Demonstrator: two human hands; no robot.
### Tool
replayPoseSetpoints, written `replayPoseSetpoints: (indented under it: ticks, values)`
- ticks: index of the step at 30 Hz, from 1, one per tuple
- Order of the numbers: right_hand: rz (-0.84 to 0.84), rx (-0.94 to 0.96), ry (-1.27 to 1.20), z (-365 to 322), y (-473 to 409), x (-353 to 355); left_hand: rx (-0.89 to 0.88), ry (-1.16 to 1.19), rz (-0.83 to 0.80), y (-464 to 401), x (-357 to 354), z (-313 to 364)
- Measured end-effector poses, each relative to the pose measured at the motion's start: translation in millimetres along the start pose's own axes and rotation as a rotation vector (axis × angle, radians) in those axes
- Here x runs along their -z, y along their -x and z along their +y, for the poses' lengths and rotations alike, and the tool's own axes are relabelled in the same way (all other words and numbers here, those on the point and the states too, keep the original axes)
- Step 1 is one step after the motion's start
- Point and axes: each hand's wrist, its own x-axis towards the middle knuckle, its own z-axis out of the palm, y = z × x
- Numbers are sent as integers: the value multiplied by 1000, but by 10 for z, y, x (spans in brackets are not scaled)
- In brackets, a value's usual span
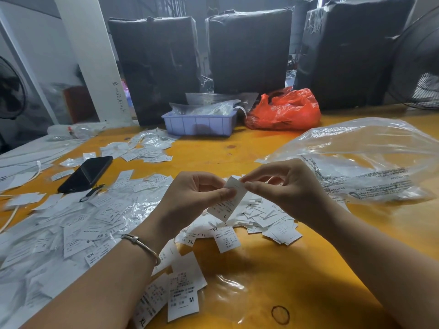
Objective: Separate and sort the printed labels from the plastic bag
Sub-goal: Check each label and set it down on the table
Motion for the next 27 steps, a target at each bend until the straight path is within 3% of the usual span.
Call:
replayPoseSetpoints:
  ticks: [4, 7, 10, 13, 17, 22, 27]
  values:
    - [-48, -13, 64, 11, 7, -8, 2, -5, 4, -10, 3, -6]
    - [83, -51, 259, 88, -25, 86, 6, -47, 46, -32, 42, -45]
    - [149, -221, 652, 236, -72, 237, -18, -409, 230, -63, 107, -142]
    - [199, -376, 917, 396, -104, 383, 96, -674, 365, -82, 198, -189]
    - [222, -570, 1108, 596, -124, 592, 319, -847, 323, -107, 287, -212]
    - [95, -700, 1100, 836, -83, 698, 395, -956, 268, -120, 269, -242]
    - [218, -703, 1038, 917, -100, 736, 287, -971, 285, -110, 212, -275]
